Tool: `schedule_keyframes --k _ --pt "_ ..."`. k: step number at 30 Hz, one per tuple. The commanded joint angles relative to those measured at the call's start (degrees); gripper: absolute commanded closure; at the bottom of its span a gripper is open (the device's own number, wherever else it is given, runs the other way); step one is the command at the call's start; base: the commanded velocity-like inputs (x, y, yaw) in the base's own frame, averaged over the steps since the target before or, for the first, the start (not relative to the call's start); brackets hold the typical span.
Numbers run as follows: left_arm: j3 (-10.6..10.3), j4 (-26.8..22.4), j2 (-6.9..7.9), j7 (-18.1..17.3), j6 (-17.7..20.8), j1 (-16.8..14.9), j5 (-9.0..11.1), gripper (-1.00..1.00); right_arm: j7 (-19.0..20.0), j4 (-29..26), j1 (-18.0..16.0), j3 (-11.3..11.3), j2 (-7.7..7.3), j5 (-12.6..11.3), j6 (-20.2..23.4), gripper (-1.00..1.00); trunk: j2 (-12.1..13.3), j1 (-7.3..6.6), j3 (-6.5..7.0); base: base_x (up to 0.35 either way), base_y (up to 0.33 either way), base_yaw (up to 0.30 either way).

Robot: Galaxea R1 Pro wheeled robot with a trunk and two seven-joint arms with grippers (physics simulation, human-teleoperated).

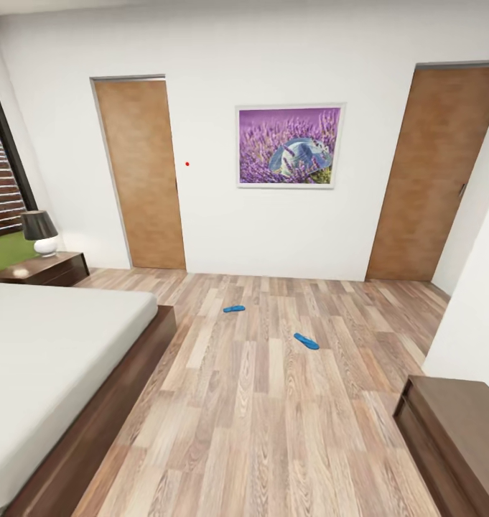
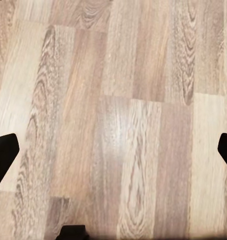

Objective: In the bedroom, move the book from the bed onto either nightstand, and place the two sandals side by side next to the bed.

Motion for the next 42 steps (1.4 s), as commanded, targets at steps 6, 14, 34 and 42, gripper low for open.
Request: schedule_keyframes --k 6,14,34,42 --pt "-0.01 0.07 -0.01 0.04 -0.11 -0.05 -0.04 -1.0 0.01 0.09 -0.03 -0.1 0.01 -0.02 -0.19 -1.0 -0.03 0.01 -0.06 0.185 0.0 0.005" --pt "-0.03 0.4 -0.01 0.04 -0.11 -0.06 -0.13 -1.0 0.01 0.12 -0.03 -0.1 0.01 -0.02 -0.22 -1.0 -0.03 0.01 -0.06 0.248 0.0 0.0" --pt "-0.03 0.48 -0.01 0.04 -0.11 -0.06 -0.23 -1.0 0.01 0.12 -0.03 -0.1 0.0 -0.02 -0.22 -1.0 -0.03 0.01 -0.06 0.281 0.0 0.0" --pt "-0.03 0.45 -0.01 0.04 -0.11 -0.03 -0.23 -1.0 0.01 0.12 -0.03 -0.1 0.01 -0.02 -0.24 -1.0 -0.03 0.01 -0.06 0.29 0.0 0.0"
